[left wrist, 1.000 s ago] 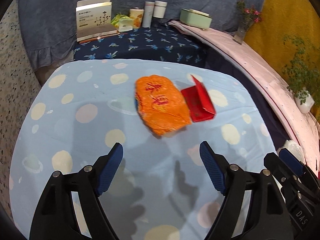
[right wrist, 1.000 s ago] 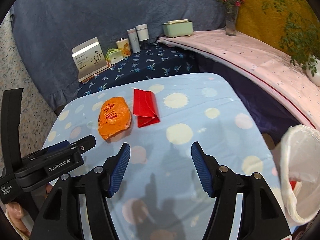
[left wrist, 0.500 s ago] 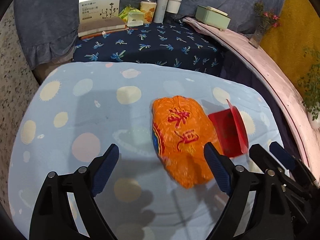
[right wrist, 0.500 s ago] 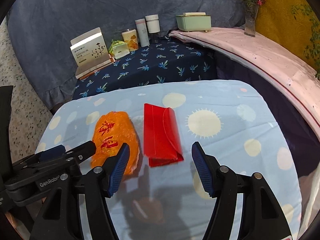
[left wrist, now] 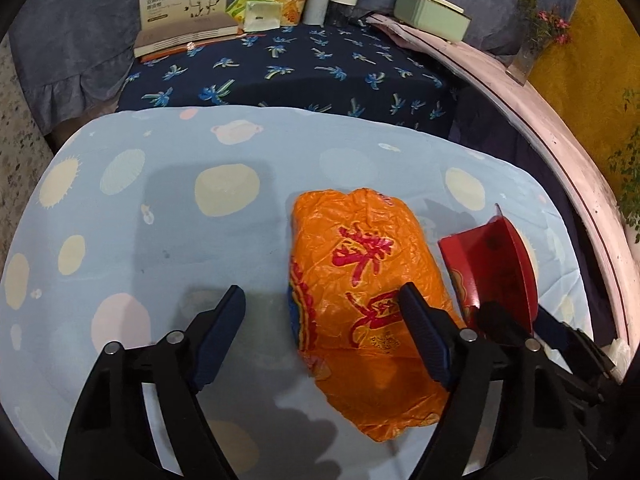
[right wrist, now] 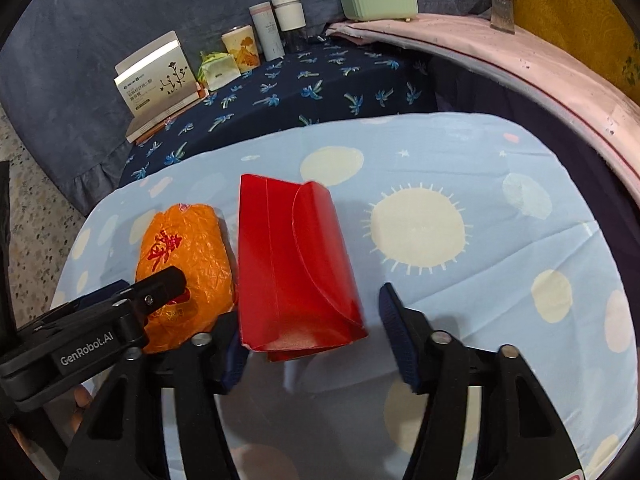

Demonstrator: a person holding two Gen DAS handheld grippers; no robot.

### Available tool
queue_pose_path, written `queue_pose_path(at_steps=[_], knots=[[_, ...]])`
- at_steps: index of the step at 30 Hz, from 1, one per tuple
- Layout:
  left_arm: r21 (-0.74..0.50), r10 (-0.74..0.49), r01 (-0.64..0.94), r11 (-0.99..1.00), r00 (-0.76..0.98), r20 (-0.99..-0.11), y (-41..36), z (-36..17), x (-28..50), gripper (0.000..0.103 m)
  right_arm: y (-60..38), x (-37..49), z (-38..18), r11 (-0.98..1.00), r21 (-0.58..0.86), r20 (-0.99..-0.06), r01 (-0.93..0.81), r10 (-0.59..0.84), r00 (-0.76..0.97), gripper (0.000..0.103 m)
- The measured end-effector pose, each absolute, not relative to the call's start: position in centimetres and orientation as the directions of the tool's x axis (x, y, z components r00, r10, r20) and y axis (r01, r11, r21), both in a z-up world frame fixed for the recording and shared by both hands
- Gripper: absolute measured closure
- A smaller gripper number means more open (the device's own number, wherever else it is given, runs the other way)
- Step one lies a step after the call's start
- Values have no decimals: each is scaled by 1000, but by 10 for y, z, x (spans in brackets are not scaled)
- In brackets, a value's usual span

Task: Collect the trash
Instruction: 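Grasp the orange plastic bag with the left gripper while the right gripper grasps the red box, then lift and carry the orange bag and red box in both grippers over the bin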

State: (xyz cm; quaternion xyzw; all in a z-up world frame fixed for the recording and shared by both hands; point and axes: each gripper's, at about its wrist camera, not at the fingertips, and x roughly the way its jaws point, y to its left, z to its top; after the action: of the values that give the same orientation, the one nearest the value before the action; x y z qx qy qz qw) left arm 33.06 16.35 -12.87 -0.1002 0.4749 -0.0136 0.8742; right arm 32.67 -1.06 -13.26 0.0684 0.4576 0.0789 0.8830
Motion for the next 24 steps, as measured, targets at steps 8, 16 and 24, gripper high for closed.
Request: queue_pose_path(at_steps=[8,16,24], knots=[[-224,-176,-19,974,552,-815,150,-125,328,77,-13,319,-131,977,194,-798,-83,207,566,96],[-245,-215,22,969,561,-799,133,-107,303,90,-29,285,-108,984,170,-776,-56,169,608,99],[-255,-248,71,964,583,-774,107,-76,262,91,-49,231,-78,989,144,-741,-24,124,660,99]])
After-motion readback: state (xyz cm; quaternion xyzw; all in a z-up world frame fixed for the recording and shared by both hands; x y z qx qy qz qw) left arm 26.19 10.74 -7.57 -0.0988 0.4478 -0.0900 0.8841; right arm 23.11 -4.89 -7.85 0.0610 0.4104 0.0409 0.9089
